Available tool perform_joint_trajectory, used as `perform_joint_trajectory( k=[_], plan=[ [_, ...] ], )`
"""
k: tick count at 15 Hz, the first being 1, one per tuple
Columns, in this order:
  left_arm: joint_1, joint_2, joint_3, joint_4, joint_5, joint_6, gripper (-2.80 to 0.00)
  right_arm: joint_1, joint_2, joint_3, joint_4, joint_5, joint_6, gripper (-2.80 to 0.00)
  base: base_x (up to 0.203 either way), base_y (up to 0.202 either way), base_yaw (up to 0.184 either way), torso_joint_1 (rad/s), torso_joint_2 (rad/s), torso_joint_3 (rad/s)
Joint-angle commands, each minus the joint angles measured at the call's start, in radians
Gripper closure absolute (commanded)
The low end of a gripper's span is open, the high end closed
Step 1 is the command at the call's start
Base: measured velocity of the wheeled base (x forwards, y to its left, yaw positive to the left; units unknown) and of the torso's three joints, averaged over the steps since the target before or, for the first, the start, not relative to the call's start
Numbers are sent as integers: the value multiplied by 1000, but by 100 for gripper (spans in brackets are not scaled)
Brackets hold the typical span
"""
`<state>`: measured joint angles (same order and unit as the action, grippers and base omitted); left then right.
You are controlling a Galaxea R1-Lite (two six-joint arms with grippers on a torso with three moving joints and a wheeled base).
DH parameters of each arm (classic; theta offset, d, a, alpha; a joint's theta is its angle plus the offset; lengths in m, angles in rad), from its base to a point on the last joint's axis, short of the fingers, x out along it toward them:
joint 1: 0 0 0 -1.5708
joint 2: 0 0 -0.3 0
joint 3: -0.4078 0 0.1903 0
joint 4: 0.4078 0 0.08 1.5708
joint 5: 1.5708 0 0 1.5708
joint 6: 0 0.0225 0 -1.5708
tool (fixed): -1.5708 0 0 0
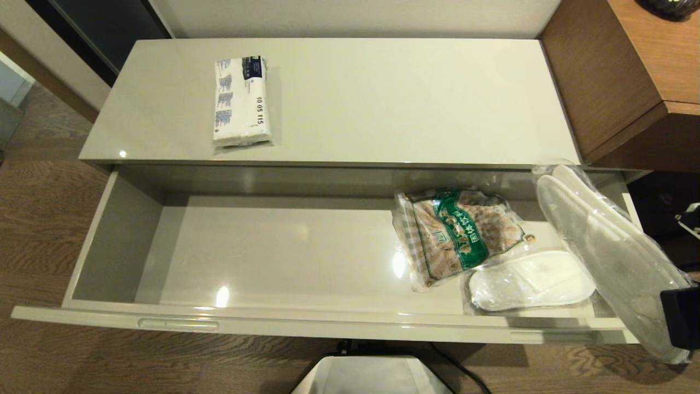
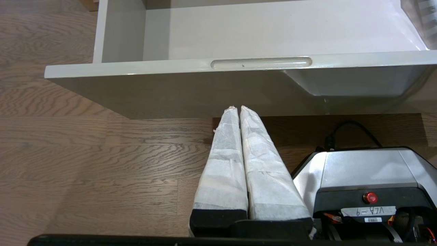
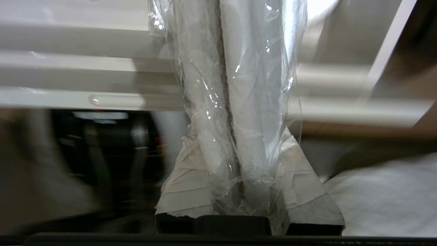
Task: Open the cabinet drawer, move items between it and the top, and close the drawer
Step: Put the disposable slippers in the drawer
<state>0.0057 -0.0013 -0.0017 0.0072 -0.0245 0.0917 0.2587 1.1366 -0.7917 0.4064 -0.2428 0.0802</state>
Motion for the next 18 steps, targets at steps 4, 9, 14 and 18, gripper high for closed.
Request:
perform_joint_trajectory(
  k=[4,9,14,18],
  plan=[
    [0,1,0,0,0,1,0,-11,148,-27,-165,102,-249,0,0,0,0,0,0,0],
    [0,1,0,0,0,0,0,-9,323,-11,-238,401,-189,0,0,0,0,0,0,0],
    [0,1,0,0,0,1,0,-28,305,-8,-237,478,-309,0,0,0,0,0,0,0],
    [0,1,0,0,0,2,0,-52,249,13,-245,365,-462,0,0,0,0,0,0,0]
  ],
)
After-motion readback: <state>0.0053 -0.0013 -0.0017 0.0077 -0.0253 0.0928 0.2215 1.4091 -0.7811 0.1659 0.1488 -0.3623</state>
